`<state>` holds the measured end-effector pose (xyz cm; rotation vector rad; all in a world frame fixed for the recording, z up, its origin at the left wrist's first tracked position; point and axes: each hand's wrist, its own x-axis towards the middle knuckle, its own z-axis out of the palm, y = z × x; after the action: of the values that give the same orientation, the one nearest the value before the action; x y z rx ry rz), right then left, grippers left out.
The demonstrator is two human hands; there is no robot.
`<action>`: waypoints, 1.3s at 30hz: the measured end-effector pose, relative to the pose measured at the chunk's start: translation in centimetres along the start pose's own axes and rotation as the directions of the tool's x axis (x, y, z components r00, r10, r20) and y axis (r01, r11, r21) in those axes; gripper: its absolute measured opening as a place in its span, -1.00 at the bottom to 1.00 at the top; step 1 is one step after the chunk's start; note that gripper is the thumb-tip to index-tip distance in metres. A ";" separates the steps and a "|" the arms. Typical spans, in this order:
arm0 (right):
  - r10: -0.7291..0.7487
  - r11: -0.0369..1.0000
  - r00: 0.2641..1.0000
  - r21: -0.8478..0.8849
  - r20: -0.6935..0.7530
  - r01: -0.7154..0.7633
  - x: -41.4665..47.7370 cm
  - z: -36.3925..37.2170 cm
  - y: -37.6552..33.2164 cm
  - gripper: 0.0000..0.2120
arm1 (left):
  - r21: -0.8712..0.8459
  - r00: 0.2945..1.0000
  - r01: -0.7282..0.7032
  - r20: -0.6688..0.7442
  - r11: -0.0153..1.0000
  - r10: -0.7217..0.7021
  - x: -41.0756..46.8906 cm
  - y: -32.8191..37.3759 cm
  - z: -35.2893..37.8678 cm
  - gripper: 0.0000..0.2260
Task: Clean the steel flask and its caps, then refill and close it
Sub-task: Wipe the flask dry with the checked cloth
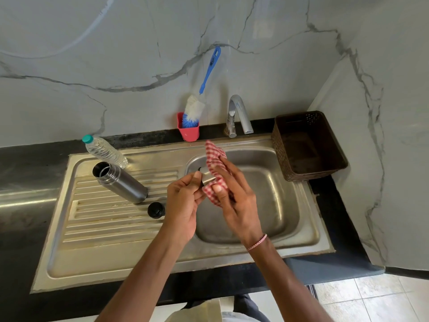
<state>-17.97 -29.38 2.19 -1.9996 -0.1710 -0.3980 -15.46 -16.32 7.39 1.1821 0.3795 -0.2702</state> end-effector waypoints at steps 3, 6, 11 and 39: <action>-0.035 0.970 0.993 -0.234 0.108 0.060 0.7 -0.1 -0.1 -0.60 | 0.133 0.997 -0.074 0.019 0.988 0.072 0.0 -0.2 -0.1 -0.67; 0.021 0.948 0.988 -0.318 0.156 0.030 1.6 -0.4 -1.0 -0.59 | 0.295 0.990 -0.134 0.081 0.946 0.115 0.4 -0.3 -0.7 -0.66; 0.355 0.926 0.899 -0.227 0.255 -0.301 5.3 -2.1 -3.4 -0.68 | 0.440 0.965 -0.247 0.189 0.864 0.180 0.3 -1.2 -1.7 -0.74; -0.197 0.917 0.963 -0.313 0.186 0.248 -0.1 1.1 0.6 -0.58 | -0.031 0.973 0.224 -0.050 0.974 -0.225 -0.6 0.0 -2.8 -0.76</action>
<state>-17.65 -28.69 1.18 -2.3567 -0.4573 -0.4436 -16.39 -13.73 6.69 1.1240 0.5635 -0.4293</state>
